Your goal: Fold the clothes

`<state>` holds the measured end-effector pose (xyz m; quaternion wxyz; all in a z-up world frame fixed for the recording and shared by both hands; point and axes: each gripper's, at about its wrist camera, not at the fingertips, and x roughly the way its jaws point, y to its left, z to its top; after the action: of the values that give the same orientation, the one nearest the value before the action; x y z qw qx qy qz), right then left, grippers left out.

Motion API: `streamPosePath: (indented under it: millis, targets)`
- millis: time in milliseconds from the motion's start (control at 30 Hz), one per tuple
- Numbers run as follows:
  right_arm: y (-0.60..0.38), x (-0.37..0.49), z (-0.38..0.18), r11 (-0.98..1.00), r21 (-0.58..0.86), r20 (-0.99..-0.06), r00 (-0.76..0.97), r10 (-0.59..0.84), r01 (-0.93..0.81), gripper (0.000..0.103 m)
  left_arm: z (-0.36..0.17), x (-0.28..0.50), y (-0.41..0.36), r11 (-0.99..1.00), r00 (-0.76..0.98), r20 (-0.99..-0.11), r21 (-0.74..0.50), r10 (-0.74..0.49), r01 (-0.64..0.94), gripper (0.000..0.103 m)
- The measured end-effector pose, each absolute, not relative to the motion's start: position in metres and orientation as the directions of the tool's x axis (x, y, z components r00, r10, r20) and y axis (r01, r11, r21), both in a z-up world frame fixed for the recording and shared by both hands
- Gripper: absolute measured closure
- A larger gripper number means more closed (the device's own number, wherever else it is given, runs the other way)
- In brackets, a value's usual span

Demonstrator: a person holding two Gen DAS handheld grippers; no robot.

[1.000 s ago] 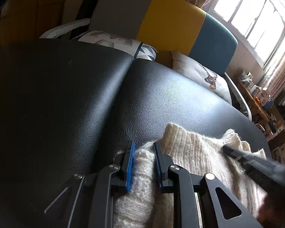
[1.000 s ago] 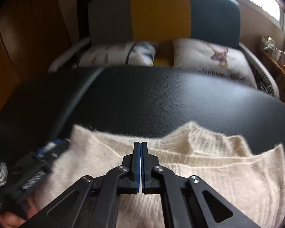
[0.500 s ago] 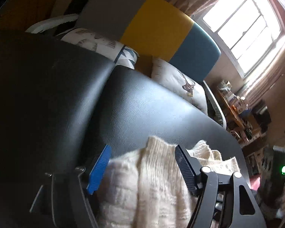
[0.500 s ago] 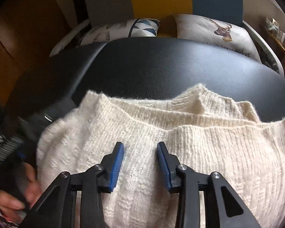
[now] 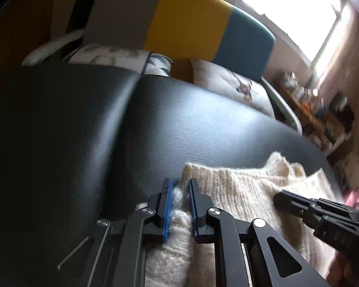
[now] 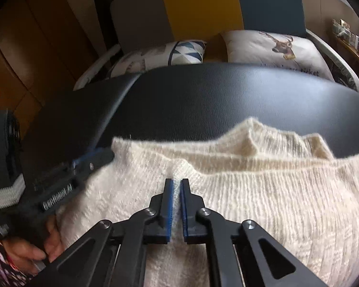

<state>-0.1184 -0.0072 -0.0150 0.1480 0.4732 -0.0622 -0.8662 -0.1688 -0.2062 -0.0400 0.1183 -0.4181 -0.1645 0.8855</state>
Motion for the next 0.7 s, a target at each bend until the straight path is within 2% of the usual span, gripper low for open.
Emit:
streamPosePath:
  millis: [100,400,500,533,633,700]
  targets:
    - [-0.013,-0.129,-0.007,-0.953,0.206,-0.786,-0.542,-0.297,0.223,0.099,-0.047,-0.163,-0.223,-0.883,-0.638,-0.673,-0.469,0.374,-0.023,0.09]
    - [-0.02,-0.153,-0.044,-0.956,0.167,-0.811,-0.518,-0.273,0.243,0.1,-0.049,-0.162,-0.223,-0.885,-0.633,-0.682,-0.465,0.366,-0.011,0.088]
    - [-0.021,-0.151,-0.044,-0.954,0.158,-0.803,-0.529,-0.275,0.256,0.1,-0.03,-0.158,-0.22,-0.913,-0.627,-0.709,-0.408,0.321,-0.007,0.088]
    - [-0.02,-0.151,-0.044,-0.953,0.163,-0.799,-0.533,-0.279,0.256,0.1,-0.018,-0.151,-0.218,-0.915,-0.648,-0.694,-0.404,0.315,-0.011,0.088]
    - [-0.017,-0.15,-0.046,-0.951,0.186,-0.786,-0.544,-0.295,0.247,0.1,0.014,-0.136,-0.199,-0.908,-0.678,-0.646,-0.411,0.352,-0.08,0.088]
    - [-0.015,-0.151,-0.047,-0.949,0.203,-0.779,-0.548,-0.306,0.241,0.098,0.021,-0.14,-0.173,-0.897,-0.629,-0.66,-0.415,0.411,-0.151,0.088]
